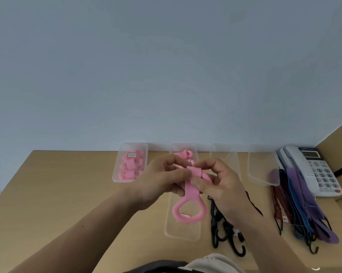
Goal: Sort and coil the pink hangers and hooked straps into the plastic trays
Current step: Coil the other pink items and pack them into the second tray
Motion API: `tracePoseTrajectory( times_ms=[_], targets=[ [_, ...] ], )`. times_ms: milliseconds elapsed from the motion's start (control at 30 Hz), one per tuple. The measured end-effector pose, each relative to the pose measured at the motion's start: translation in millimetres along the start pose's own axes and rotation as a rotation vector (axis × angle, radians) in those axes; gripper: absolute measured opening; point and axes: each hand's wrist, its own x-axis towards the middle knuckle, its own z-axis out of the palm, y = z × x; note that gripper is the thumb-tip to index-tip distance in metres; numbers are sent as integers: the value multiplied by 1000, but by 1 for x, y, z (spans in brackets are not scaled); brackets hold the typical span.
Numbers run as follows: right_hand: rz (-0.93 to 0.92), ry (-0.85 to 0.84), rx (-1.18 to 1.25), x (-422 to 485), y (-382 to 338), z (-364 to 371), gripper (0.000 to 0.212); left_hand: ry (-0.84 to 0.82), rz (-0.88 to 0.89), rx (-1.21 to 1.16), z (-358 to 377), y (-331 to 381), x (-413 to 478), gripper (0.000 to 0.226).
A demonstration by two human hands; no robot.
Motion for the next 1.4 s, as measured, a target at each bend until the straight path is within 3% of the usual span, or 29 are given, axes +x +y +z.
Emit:
tracePoseTrajectory(
  times_ms=[133,333,433,500,567,700,1033,1267,1400],
  targets=[
    [1,7,73,0,-2,-1,28,14,74,16,0,-1,0,23],
    [94,51,31,0,-5,1,48,14,152,53,0,-4,-2,28],
    [76,42,-21,0,-5,-1,15,22,154,102,1,-6,-4,29],
    [68,45,-19,-1,-4,-2,9,25,129,105,1,-6,-4,36],
    [86,47,29,-2,-5,-3,23,0,89,107,0,-3,-5,41],
    [98,23,39,-5,-9,-2,20,-63,9,168,-1,1,-7,33],
    [49,-10,-61,-13,-7,-4,30,-80,-140,-23,4,3,-8,38],
    [33,-33,2,-16,-8,-5,36,-24,-34,11,5,-1,-7,33],
    [99,29,40,-15,-12,-3,27,-41,55,68,5,-3,-8,31]
  ],
)
